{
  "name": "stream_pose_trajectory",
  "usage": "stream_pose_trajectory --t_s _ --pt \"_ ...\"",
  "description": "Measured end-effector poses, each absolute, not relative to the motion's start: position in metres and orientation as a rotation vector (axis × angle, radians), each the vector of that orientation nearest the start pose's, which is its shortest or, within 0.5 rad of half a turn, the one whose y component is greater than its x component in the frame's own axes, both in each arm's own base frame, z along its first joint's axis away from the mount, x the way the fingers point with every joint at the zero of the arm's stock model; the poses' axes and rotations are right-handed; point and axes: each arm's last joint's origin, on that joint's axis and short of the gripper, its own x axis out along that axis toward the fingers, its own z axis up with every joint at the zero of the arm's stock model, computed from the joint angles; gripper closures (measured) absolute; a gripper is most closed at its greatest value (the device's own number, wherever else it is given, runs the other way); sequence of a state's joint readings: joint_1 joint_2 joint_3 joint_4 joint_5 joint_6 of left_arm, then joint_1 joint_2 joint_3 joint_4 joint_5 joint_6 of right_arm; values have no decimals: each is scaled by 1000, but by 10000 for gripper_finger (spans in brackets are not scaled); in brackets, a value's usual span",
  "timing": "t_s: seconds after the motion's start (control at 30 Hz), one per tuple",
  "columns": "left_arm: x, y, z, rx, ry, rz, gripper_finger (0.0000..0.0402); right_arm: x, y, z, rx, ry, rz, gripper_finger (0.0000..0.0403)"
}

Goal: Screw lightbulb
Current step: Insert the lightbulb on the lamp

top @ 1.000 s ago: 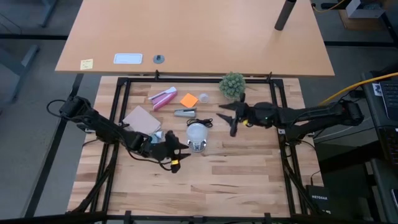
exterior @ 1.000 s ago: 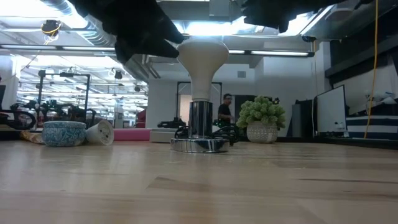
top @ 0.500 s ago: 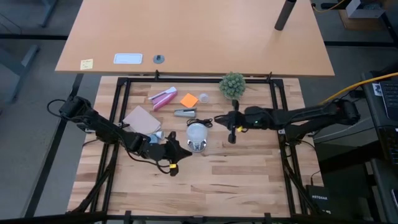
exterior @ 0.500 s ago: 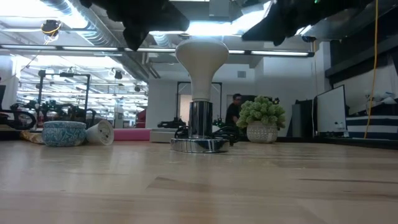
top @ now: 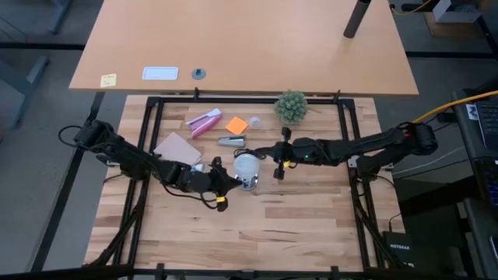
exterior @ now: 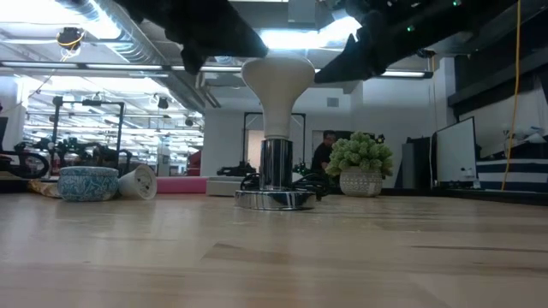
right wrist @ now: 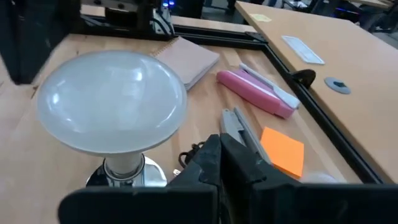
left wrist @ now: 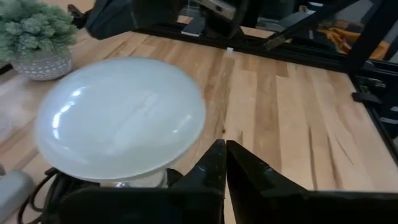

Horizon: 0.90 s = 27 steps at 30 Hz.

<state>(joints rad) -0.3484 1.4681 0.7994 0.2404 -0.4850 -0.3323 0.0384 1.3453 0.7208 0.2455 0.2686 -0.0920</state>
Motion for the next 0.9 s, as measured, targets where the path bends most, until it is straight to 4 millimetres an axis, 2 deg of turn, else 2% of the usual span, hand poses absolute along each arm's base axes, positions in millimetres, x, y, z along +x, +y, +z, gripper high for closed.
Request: stream_pose_trajectory --t_s 0.27,0.9 --pt "294 -91 222 -155 365 200 400 285 5 228 -75 393 -149 394" --pt "292 -90 218 -168 405 224 401 286 8 226 -24 402 -72 397"
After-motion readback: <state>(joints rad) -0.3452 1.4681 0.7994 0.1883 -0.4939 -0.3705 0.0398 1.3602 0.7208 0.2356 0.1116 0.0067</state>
